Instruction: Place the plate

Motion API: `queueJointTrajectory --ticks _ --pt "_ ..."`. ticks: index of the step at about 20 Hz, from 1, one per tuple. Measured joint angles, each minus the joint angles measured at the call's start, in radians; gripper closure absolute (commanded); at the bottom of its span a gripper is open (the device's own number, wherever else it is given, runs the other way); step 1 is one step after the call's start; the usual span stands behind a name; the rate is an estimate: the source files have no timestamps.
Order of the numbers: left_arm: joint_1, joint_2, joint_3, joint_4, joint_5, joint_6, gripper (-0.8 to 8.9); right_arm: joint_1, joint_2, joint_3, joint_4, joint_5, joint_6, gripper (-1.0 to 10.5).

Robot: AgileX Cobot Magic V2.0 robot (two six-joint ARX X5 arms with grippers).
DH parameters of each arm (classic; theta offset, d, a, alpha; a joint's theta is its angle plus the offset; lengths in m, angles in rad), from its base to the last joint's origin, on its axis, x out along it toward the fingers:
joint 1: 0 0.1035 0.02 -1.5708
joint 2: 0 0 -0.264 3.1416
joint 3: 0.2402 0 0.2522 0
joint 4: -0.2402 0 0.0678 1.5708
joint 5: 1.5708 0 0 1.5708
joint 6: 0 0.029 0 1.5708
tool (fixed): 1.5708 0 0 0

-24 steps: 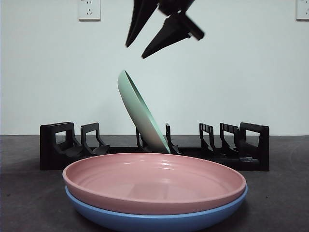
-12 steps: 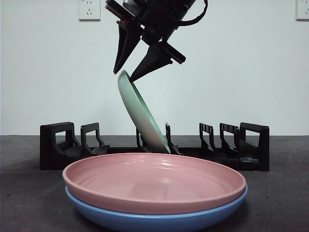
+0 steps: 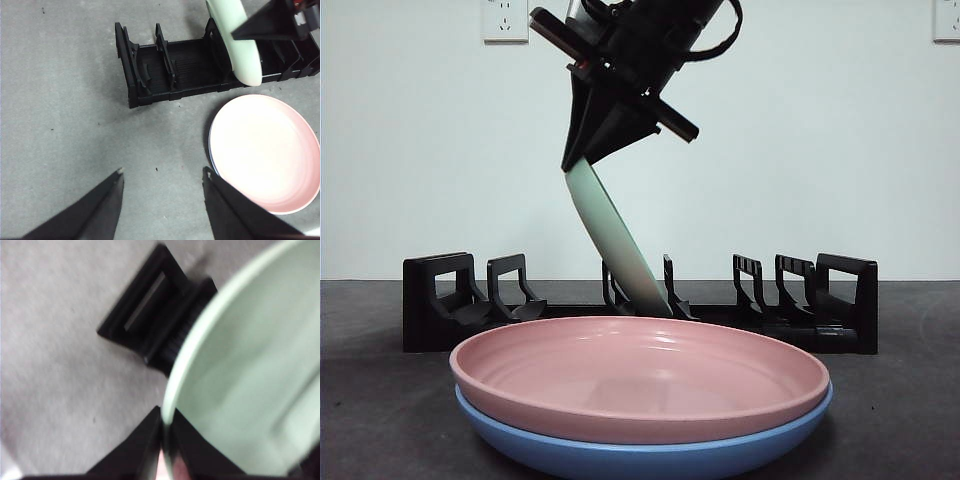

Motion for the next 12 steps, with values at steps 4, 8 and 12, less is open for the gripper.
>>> queueJointTrajectory --ticks 4,8,12 --pt "0.0 0.0 0.0 0.0 0.0 0.0 5.65 0.0 -0.002 0.144 -0.156 -0.008 -0.012 9.3" --pt "0.0 0.0 0.0 0.0 0.0 0.0 5.65 0.01 -0.037 0.31 -0.304 -0.04 -0.029 9.3" --pt "0.0 0.0 0.0 0.0 0.0 0.0 5.65 0.028 -0.105 0.401 -0.391 -0.074 -0.06 9.3"
